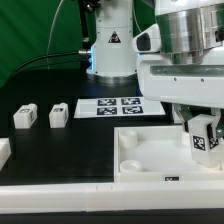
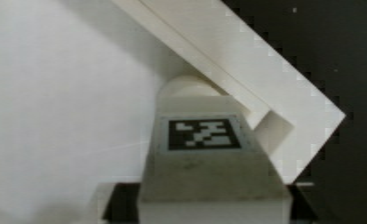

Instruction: Assemble one leg

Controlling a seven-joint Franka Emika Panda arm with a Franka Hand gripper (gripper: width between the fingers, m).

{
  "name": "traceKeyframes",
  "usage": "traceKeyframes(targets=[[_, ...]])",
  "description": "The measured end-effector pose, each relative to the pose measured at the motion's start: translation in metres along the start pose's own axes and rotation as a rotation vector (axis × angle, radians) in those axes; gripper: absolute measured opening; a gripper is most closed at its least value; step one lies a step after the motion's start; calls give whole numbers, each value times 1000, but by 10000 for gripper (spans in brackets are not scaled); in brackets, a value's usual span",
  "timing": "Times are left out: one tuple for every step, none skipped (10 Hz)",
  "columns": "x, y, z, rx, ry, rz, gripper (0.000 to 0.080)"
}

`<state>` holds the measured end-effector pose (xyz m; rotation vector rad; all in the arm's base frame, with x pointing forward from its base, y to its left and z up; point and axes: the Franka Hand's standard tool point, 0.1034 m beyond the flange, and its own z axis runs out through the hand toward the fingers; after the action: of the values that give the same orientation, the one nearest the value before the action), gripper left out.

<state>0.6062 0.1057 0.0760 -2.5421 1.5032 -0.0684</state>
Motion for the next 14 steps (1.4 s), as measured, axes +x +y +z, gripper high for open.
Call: traceKeyframes(targets=[[-1, 0, 0, 3, -4, 107, 291], [-1, 0, 0, 3, -5, 153, 291], [-2, 0, 1, 7, -14, 265, 291], [-2, 0, 1, 11, -24, 346, 291], [-2, 0, 1, 11, -24, 376, 291], [-2, 0, 1, 11, -25, 360, 372], [-2, 0, 1, 11, -25, 356, 372], [-2, 0, 2, 11, -25, 324, 509], [-3, 0, 2, 11, -25, 289, 605], [-4, 0, 2, 10, -26, 274, 641], [-5, -2, 2, 10, -27, 223, 641], [-6, -2, 2, 7, -21, 44, 647], [-8, -2, 3, 4, -21, -67, 647], [-8, -2, 3, 5, -21, -194, 649]])
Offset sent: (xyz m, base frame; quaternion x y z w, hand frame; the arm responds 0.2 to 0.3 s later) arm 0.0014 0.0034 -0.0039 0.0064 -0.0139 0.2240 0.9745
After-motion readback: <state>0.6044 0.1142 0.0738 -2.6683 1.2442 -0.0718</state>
